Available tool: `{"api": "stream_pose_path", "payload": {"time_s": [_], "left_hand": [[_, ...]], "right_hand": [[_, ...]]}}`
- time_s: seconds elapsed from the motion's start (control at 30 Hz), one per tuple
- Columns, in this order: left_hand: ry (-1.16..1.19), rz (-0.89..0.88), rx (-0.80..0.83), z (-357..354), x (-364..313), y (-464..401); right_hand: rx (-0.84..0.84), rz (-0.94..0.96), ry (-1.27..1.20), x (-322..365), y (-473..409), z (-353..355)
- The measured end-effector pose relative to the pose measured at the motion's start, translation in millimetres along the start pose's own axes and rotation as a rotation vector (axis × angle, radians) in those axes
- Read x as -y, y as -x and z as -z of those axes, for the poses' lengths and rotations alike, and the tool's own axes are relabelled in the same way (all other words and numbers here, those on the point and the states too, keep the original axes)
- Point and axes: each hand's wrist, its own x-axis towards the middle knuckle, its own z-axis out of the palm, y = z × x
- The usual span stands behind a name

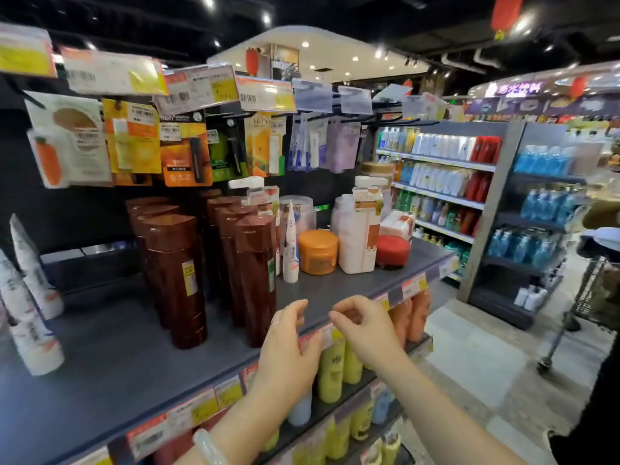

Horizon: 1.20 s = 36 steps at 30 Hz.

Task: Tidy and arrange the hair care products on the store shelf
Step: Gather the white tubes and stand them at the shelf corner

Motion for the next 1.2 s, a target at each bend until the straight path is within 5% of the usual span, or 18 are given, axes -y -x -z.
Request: {"api": "stream_pose_path", "payload": {"time_s": [0.53, 0.87, 1.1, 1.2], "left_hand": [[-0.083, 0.315, -0.122, -54, 6, -101], [-0.164, 0.472, -0.203, -59, 9, -112], [-0.142, 0.412, -0.276, -71, 11, -111], [-0.148, 0.313, -0.308, -76, 0, -101]], "right_hand": [[0.31, 0.028, -0.034, -1, -166, -35], [0.491, 0.059, 0.005, -10, -189, -66], [0.823, 0.162, -0.176, -24, -170, -15], [0.831, 0.233, -0.242, -27, -157, 4]]}}
